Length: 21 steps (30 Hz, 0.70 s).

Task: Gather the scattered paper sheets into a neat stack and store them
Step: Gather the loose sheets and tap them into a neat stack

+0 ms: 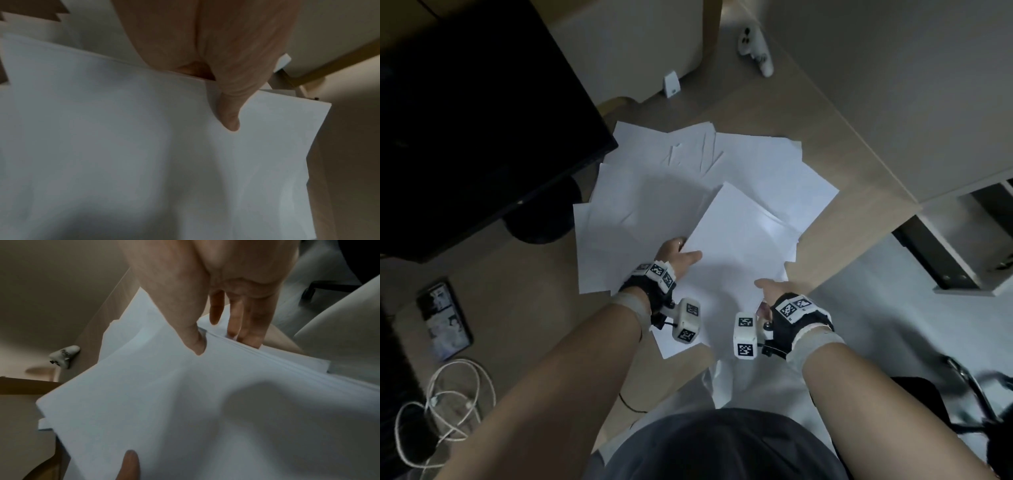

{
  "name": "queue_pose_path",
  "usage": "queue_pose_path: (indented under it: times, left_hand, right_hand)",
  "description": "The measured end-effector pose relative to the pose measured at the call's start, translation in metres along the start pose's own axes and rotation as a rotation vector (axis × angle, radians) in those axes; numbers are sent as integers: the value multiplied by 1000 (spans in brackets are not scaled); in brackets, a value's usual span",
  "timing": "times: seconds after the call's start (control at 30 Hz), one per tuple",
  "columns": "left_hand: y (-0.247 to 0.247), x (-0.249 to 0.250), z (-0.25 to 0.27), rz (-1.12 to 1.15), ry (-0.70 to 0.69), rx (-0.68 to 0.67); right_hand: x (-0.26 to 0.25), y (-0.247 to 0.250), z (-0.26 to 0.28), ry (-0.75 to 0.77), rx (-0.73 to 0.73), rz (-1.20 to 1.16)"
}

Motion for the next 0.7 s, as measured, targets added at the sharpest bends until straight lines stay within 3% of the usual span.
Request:
queue_pose_path:
  times: [0.13,0.27,0.37,0.47,0.57,0.7]
  left_hand:
    - [14,-9,4,205,0,-11]
    - [28,-18,9,428,19,83]
    - [30,-35,5,580,114,147]
    - [29,-59,1,531,274,183]
    - [16,-71,2,652,401,179]
    - [7,-73,0,555,563,240]
  right_hand:
    - [-23,4,18,47,27,50]
    - [-70,5,30,299,15,135]
    - [-111,-7,30,459,-4,213]
    - [-149,-29,28,571,-58,435]
    - [-169,-41,11,603,-76,715]
    - [-177,-41,-10,578,-119,907]
Point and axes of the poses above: each hand's wrist, its own z-axis away from the middle knuckle, its own y-axis out of the back of the hand, x = y × z, the point moved 5 cm from there along -z, towards the middle knuckle, and after that the axes turned 8 degrees about y, right-handed, at the moved point
